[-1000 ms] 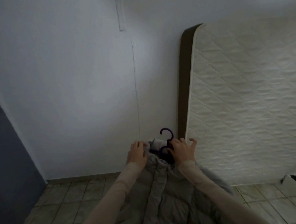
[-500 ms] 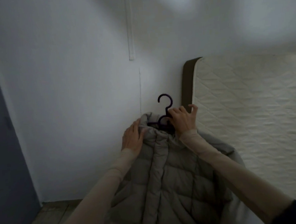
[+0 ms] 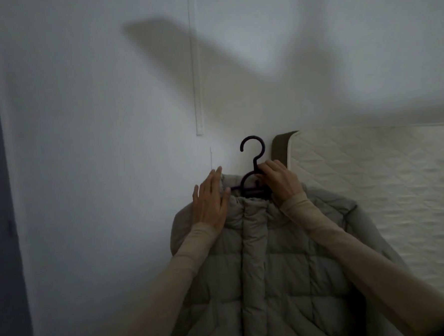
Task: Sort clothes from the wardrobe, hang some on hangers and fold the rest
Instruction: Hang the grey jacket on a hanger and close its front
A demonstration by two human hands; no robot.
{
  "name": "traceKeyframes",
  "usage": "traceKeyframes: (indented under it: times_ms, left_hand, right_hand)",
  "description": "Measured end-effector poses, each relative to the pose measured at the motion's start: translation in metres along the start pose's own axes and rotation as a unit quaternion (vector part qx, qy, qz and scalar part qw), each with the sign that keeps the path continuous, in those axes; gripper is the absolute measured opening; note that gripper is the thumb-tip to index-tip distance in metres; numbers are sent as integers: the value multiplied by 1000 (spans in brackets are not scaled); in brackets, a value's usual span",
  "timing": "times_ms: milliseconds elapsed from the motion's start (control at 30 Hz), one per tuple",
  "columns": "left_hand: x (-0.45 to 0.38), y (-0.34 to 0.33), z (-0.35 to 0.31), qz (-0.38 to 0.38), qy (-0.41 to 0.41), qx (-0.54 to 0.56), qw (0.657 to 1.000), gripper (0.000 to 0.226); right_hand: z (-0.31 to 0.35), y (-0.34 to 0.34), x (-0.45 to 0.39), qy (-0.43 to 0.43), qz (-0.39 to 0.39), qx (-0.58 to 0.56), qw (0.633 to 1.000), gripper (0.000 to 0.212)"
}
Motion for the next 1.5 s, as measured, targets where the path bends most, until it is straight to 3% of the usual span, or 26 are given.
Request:
traceKeyframes:
  times_ms: [133,200,233,333,400,500,567,667,800,867,933,1000,1100,1167,1267,1300,1400,1500]
  left_hand:
    - [6,-1,1,-53,-9,57,997,54]
    - [9,5,14,-79,39,51,995,54]
    - [10,7,24,-61,88,16,994,53]
    - [18,6,55,113,272,-71,953,55]
    - [24,2,66,206,309,-65,926,60]
    - [30,-3,63,260,306,70,913,49]
    - [40,-1,64,270,374,188,867,35]
    - [53,-3,68,301,415,208,833,33]
    - [58,-10,62,295,409,202,840,34]
    - [52,-14,57,300,373,182,859,32]
    - [41,-15,49,288,308,137,896,33]
    - [31,-15,43,225,257,113,933,32]
    - [22,-17,34,116,194,84,970,35]
    - [19,-15,24,86,143,58,984,28]
    - [12,-10,9,110,42,-62,991,26]
    - [8,-11,7,122,24,-90,988,30]
    - [1,-18,2,200,59,-46,977,43]
    - [1,-26,3,298,87,-36,950,42]
  right_hand:
    - [7,-4,6,13,42,4,999,21]
    - [5,-7,12,11,55,15,998,14]
    - [4,-7,15,5,62,11,998,11]
    - [6,-9,20,-15,91,7,996,38]
    - [8,-10,25,-24,119,28,992,39]
    - [2,-14,33,-55,155,20,986,34]
    - [-2,-15,40,-52,177,32,982,38]
    - [-5,-20,48,-54,208,56,975,49]
    - [-6,-13,53,-105,287,73,950,41]
    - [-19,-14,59,-140,326,83,931,36]
    - [-15,-6,56,-84,317,100,939,20]
    - [-22,-7,56,-38,280,144,948,10]
    - [-23,0,60,-7,336,156,929,8]
    - [-22,2,60,16,345,196,918,6]
    - [-32,0,69,-8,426,260,867,15]
    - [-35,5,68,-6,410,273,870,22]
    - [-52,12,71,-44,402,282,870,10]
    - [-63,14,74,-92,415,268,865,25]
Point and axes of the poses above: each hand's wrist, its own x-axis away from the middle knuckle, its own y-axis out of the back of the hand, z = x × y, the point moved 4 cm from there along -x, towards the middle knuckle, and after that the axes turned 2 degrees about x, right-handed, at the moved point
